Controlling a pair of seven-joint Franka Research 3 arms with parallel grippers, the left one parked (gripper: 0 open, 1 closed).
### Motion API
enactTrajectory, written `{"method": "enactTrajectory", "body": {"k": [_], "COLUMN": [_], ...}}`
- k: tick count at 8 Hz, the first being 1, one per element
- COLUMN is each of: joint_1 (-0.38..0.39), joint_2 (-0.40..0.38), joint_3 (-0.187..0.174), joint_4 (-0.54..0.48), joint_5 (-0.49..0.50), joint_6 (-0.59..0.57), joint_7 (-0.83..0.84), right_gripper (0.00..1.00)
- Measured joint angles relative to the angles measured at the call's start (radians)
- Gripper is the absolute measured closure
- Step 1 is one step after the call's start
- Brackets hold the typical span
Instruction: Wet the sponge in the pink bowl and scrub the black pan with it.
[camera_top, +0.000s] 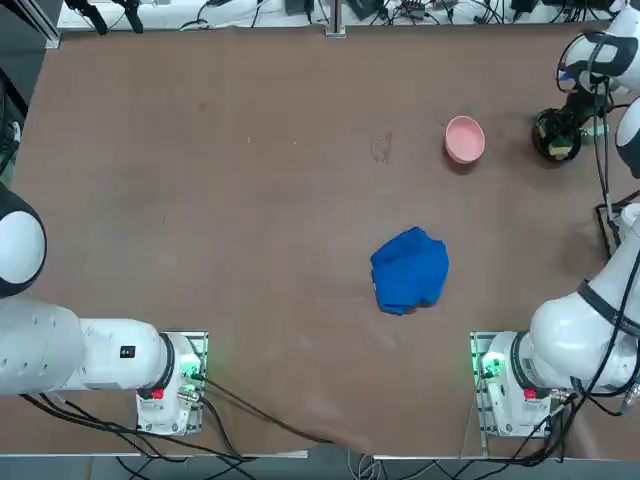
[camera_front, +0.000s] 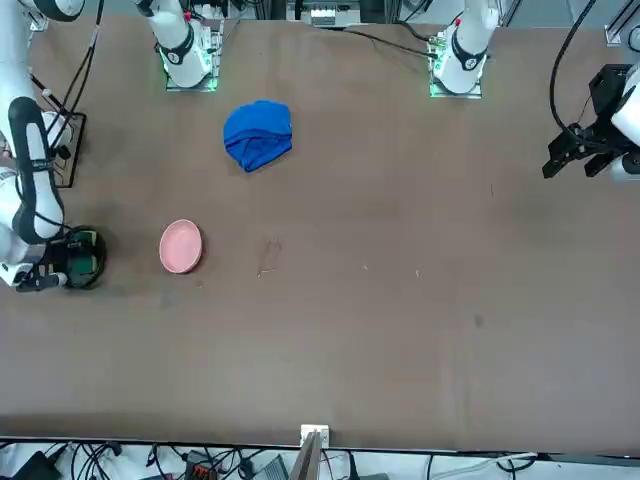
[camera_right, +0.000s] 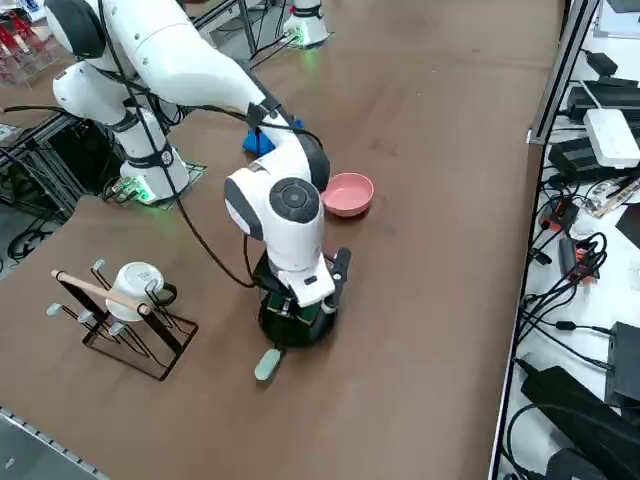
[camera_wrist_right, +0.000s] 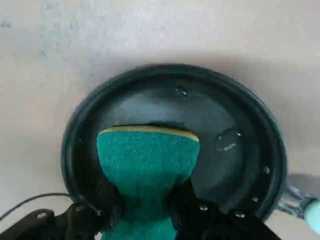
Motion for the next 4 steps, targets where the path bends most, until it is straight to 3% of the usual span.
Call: {"method": "enactTrajectory", "body": {"k": [4], "joint_1": [-0.062], "joint_2": [0.001], "joint_3": [-0.004], "joint_4": [0.003], "joint_5": [-0.001], "joint_6": [0.042], "joint_7": [-0.081], "right_gripper": [0.49]}}
